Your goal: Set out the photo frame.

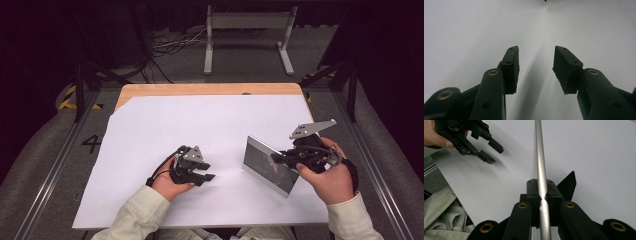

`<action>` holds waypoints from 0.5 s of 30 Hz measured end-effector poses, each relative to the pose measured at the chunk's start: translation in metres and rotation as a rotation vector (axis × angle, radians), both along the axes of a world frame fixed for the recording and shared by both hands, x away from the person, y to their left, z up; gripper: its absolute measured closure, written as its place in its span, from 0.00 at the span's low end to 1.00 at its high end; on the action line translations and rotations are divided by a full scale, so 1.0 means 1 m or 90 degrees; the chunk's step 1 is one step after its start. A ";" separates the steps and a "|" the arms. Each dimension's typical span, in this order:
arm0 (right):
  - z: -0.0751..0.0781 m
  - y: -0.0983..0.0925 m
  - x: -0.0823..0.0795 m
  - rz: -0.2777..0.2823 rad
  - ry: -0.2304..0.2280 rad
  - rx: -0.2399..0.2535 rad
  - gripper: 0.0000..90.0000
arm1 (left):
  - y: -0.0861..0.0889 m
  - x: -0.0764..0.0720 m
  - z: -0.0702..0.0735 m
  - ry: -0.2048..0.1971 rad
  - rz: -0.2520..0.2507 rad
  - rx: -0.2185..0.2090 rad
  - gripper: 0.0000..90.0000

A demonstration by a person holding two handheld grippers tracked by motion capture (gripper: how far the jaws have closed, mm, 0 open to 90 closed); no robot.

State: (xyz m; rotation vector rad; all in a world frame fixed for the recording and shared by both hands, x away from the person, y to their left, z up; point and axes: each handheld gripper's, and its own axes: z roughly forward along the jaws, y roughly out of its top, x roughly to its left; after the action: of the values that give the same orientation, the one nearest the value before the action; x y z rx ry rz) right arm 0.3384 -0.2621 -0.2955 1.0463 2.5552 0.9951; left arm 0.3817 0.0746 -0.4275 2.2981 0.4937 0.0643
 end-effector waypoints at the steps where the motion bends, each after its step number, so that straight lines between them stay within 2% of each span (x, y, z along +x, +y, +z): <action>1: 0.001 0.001 0.002 0.002 -0.003 -0.003 0.93 | 0.003 0.000 0.000 -0.001 0.006 -0.001 0.62; 7: 0.006 0.003 0.011 0.029 -0.006 -0.012 0.93 | 0.013 0.002 0.001 0.000 0.034 -0.010 0.60; 15: 0.017 0.011 0.024 0.069 -0.018 -0.038 0.93 | 0.022 0.000 0.001 -0.002 0.051 -0.012 0.60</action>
State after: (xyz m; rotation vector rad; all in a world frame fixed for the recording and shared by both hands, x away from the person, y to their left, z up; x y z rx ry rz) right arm 0.3626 -0.2510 -0.2790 0.8792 2.6255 0.9466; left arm 0.3821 0.0970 -0.4267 2.2588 0.5819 0.1019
